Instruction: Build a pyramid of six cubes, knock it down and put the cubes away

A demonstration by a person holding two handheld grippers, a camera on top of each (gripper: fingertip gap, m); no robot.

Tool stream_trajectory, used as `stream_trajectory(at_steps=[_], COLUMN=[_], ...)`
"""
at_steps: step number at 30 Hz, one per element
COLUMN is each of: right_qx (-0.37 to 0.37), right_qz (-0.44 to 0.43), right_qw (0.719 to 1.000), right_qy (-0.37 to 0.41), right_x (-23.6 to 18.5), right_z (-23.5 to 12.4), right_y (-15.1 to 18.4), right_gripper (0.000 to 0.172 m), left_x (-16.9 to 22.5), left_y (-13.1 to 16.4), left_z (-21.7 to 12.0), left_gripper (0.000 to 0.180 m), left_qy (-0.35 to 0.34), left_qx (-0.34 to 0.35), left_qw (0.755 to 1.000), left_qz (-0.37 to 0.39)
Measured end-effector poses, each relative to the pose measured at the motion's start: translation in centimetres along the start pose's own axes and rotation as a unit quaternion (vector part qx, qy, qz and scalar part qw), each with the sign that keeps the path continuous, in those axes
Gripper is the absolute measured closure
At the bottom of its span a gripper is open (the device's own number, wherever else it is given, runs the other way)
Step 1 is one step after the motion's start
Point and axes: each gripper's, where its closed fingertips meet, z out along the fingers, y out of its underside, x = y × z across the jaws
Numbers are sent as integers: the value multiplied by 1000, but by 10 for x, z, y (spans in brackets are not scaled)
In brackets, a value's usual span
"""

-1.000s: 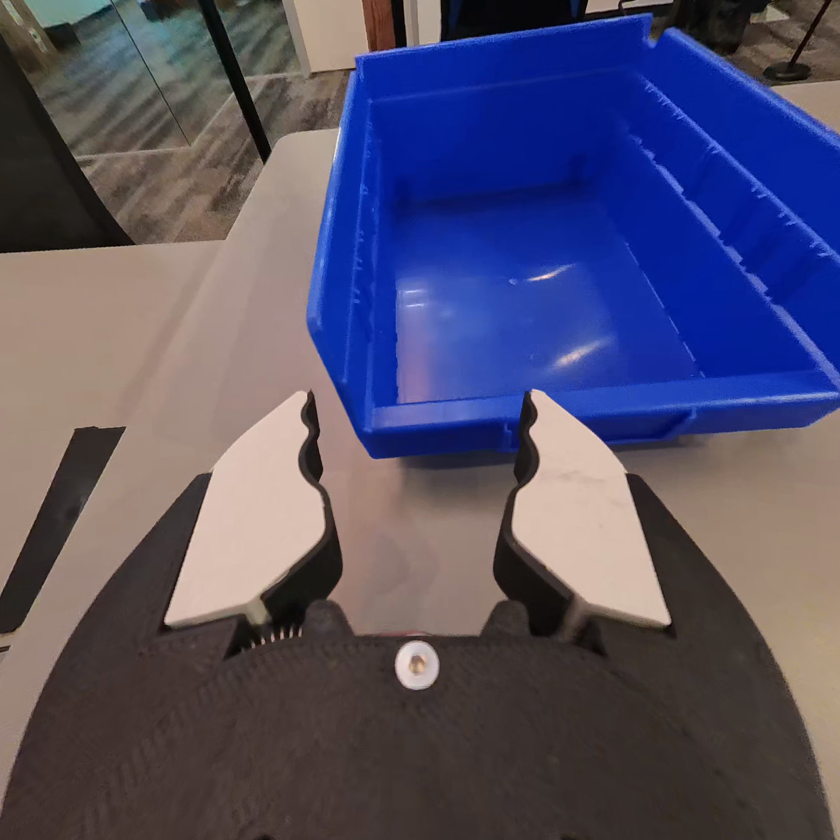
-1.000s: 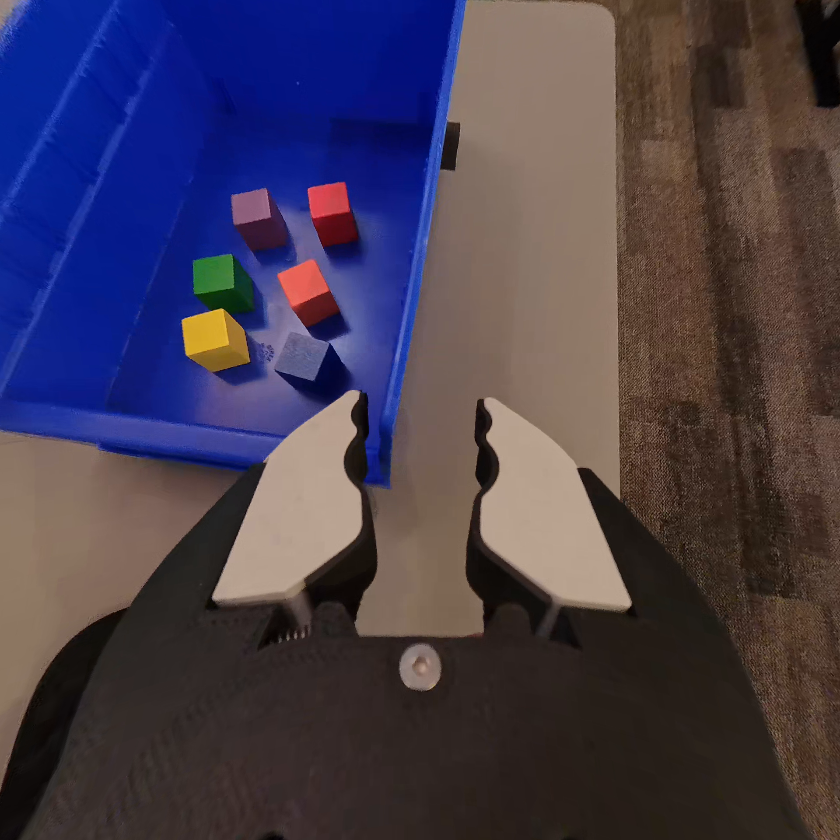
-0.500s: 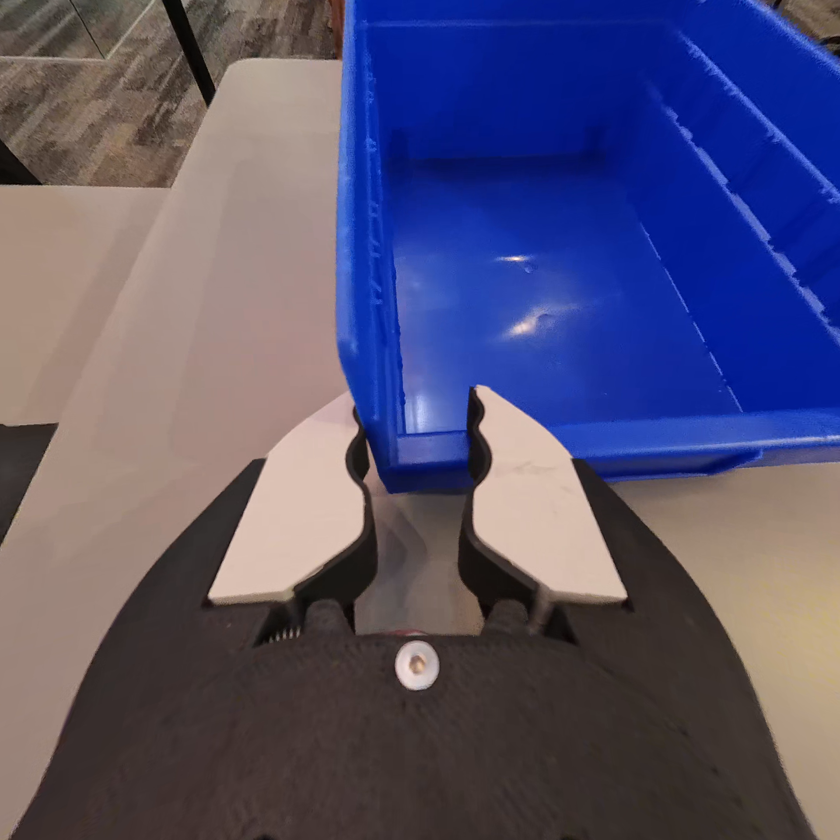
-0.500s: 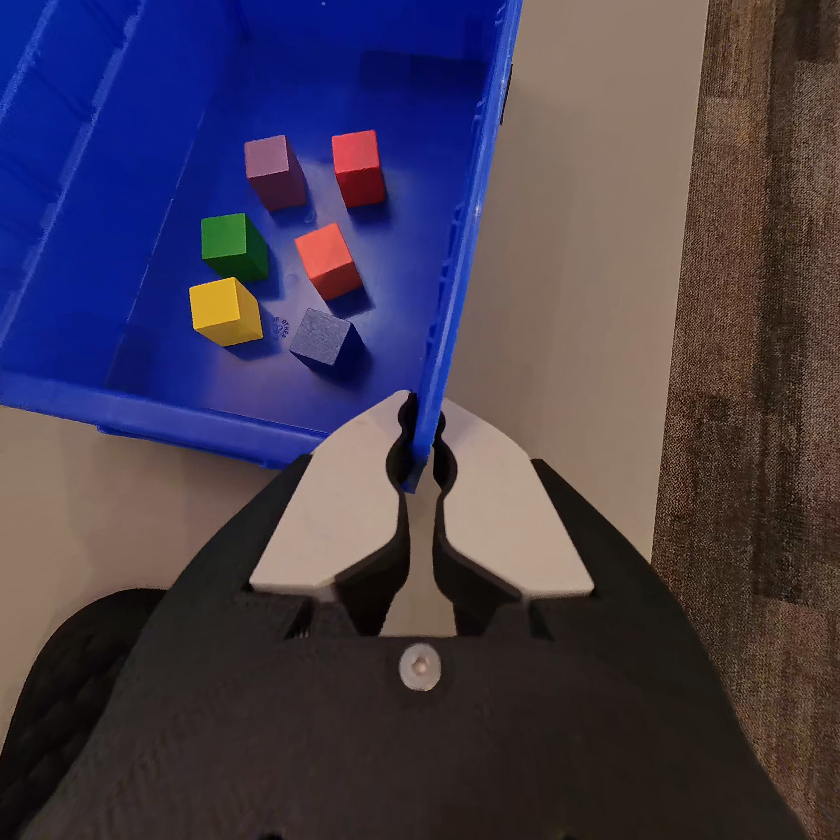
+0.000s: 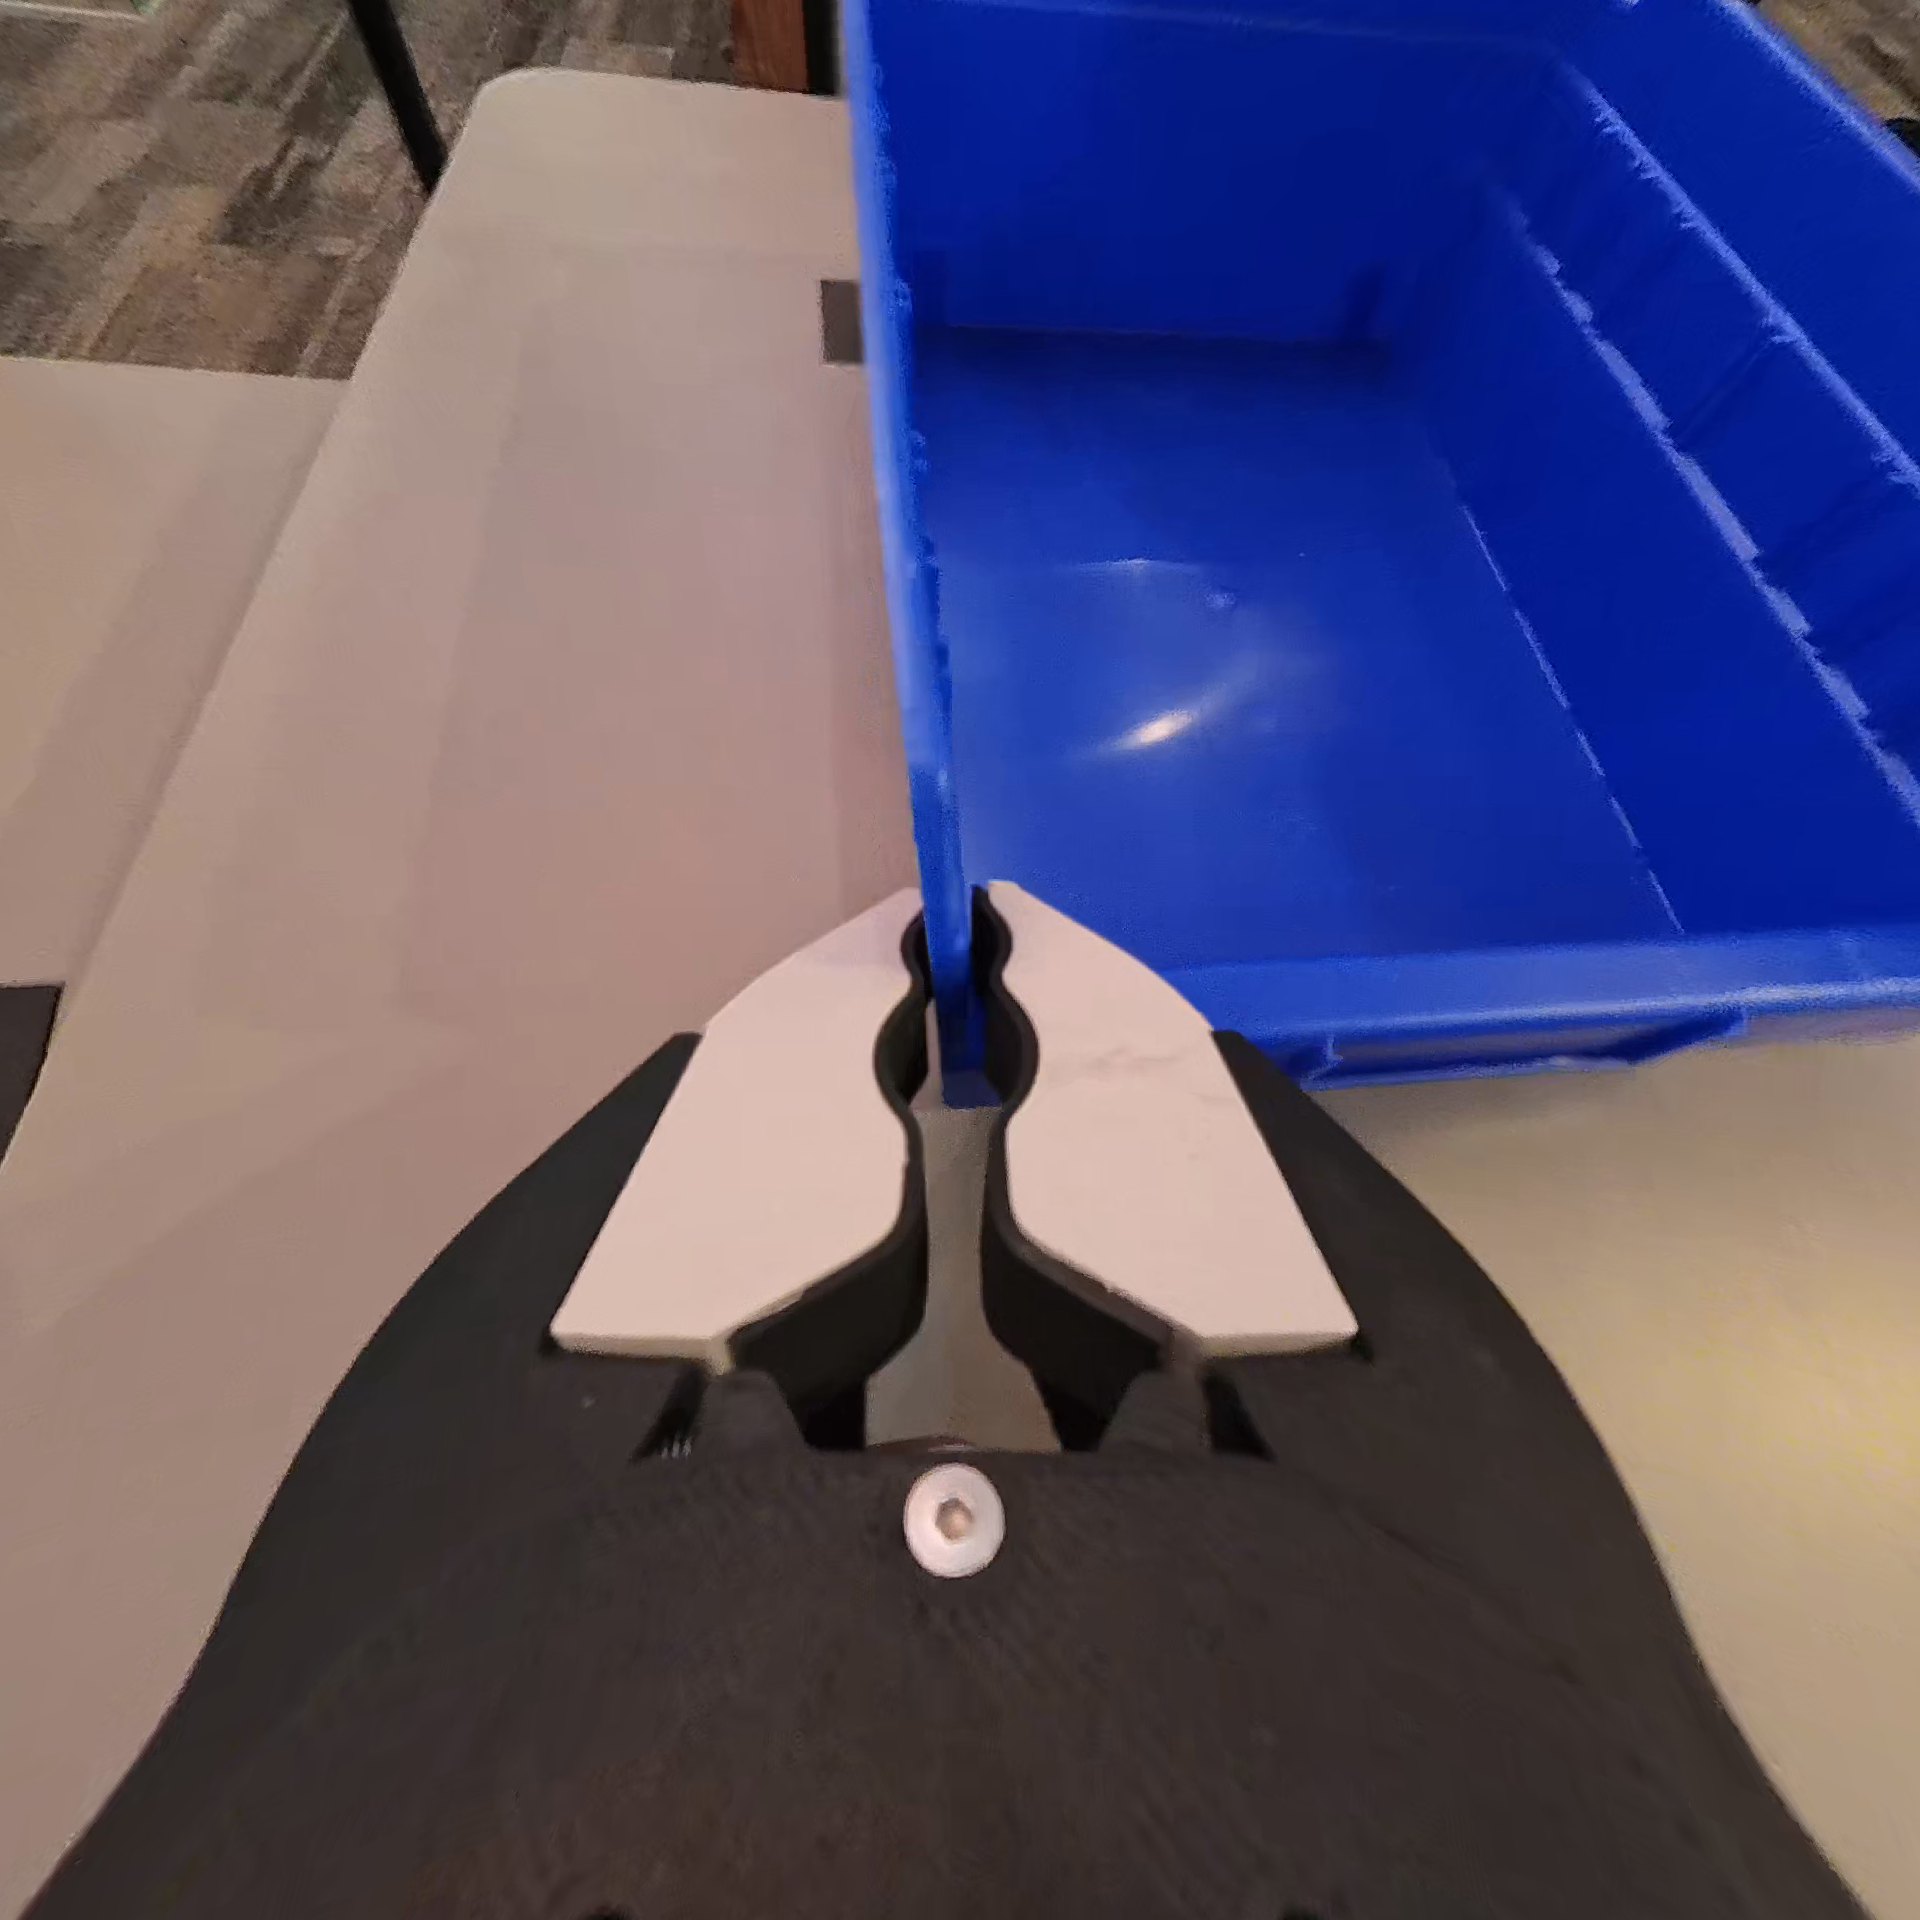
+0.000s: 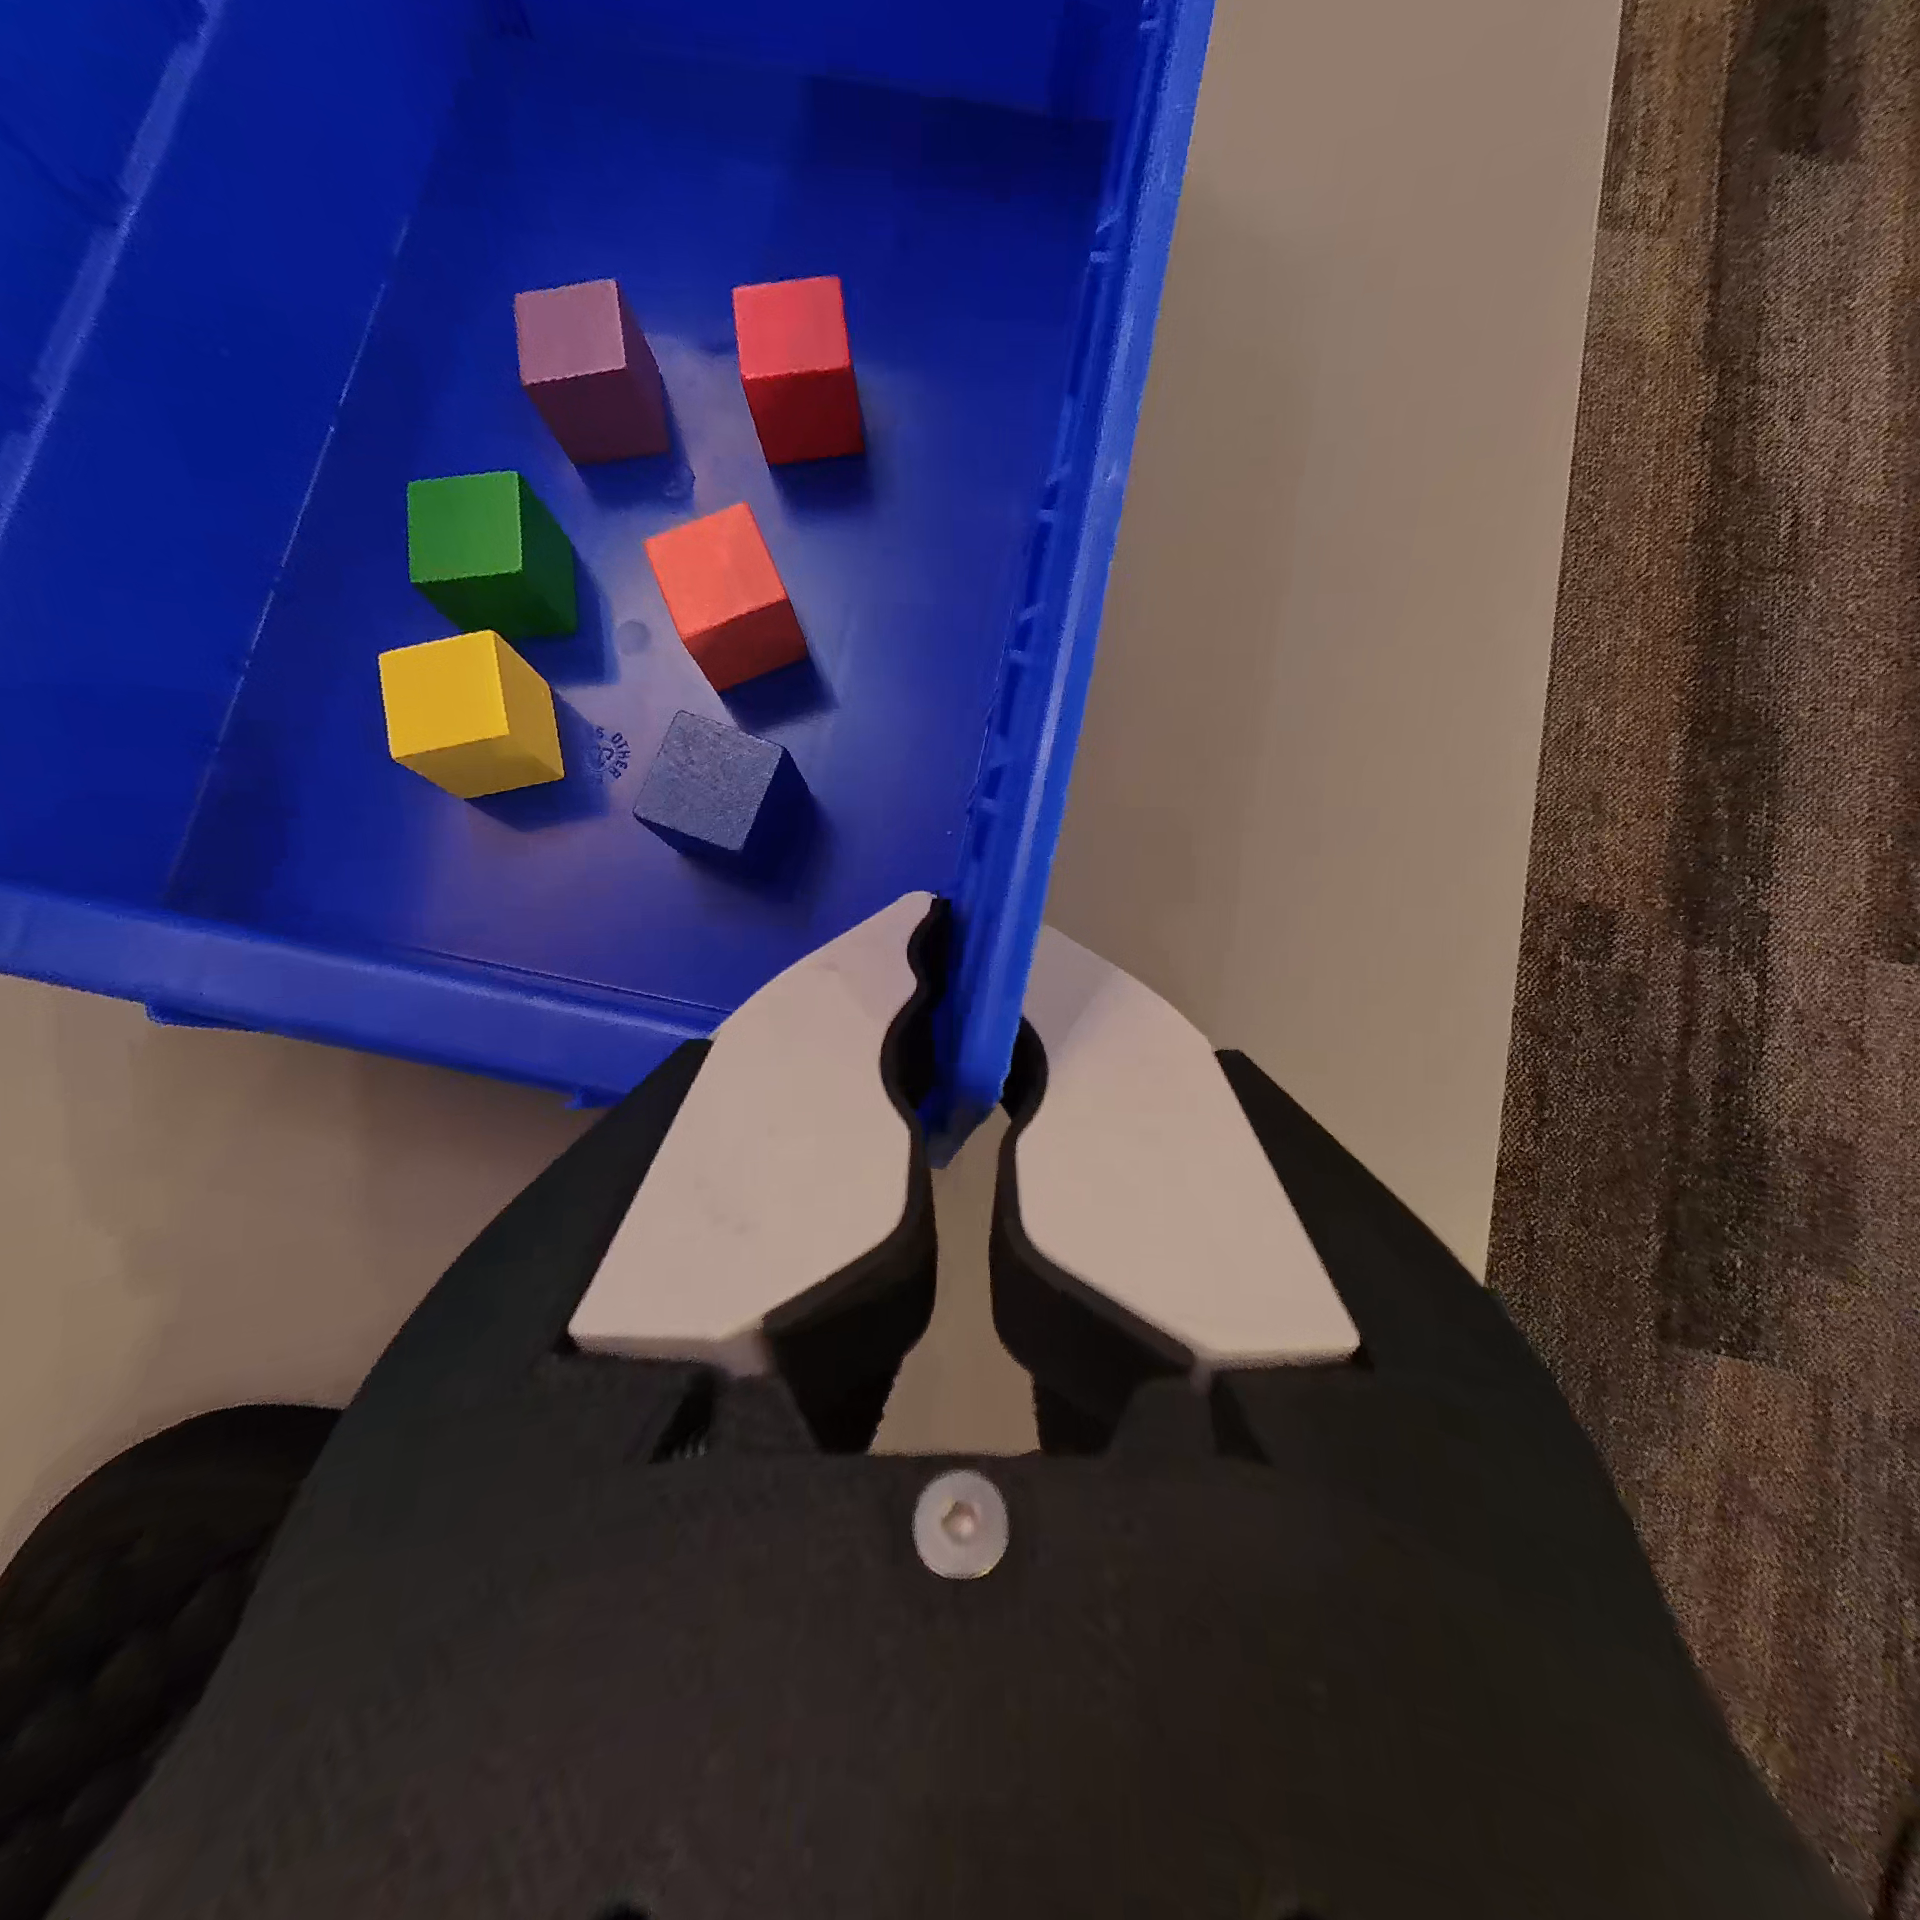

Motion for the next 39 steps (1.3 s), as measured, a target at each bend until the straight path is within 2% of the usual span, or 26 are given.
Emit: stream_trajectory(at_steps=[8, 19, 39], right_qx=[-23, -52, -77], right_qz=[-14, -37, -105], right_qw=[1000, 998, 989], right_qy=[-1, -17, -67], right_x=[-5, -26, -103], right_z=[-5, -24, -90], right_y=[-3, -1, 34], right_gripper=[166, 165, 166], left_x=[-1, 3, 15], left_y=[-2, -3, 34], left_z=[3, -15, -92], left_gripper=[176, 176, 176], left_qy=[6, 18, 21], left_qx=[0, -1, -13], left_qw=[1000, 1000, 999], left_qz=[-3, -3, 31])
